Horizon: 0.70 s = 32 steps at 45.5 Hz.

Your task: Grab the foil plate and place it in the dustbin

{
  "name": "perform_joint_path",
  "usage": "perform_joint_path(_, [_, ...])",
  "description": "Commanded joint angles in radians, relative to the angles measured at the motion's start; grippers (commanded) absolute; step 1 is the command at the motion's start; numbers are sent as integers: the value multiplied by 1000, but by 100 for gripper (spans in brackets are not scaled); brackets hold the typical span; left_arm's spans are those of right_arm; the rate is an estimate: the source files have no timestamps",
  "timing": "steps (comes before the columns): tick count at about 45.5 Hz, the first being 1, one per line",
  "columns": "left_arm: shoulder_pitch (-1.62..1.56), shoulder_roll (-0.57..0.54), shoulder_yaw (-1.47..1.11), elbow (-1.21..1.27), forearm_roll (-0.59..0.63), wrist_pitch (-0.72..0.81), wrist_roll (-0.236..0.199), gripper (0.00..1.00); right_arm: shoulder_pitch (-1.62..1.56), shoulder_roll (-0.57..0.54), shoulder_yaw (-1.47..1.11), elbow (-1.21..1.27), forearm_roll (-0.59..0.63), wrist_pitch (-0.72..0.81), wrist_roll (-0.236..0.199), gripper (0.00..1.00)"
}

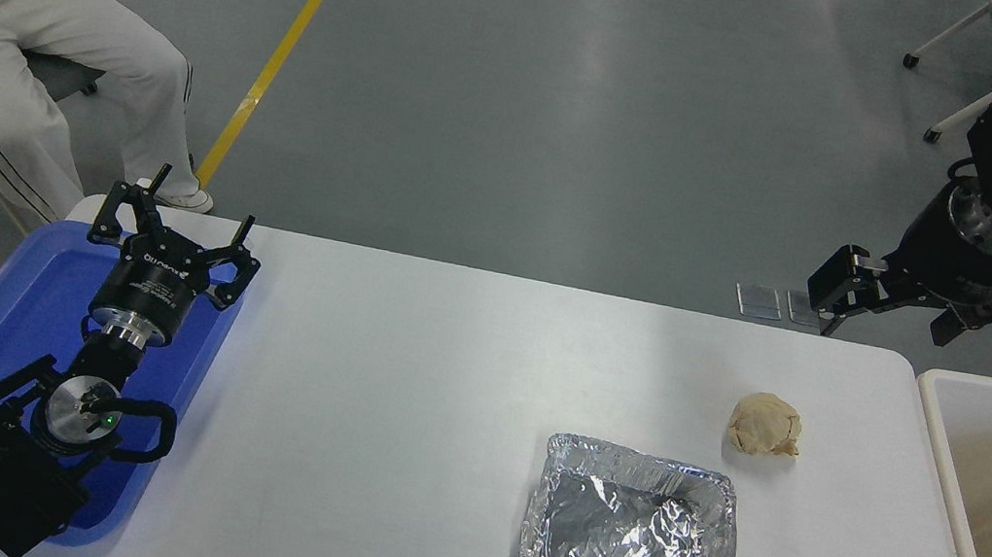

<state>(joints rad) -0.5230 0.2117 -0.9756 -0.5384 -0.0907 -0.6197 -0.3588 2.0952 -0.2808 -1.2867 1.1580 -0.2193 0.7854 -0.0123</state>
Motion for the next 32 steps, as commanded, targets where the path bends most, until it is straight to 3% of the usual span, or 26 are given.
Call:
perform_joint_path(1, [0,0,5,0,3,0,0,100,-3,0,3,0,0,0,0,100])
perform_joint_path(32, [0,0,1,0,0,0,0,100,6,2,6,-1,0,0,0,100])
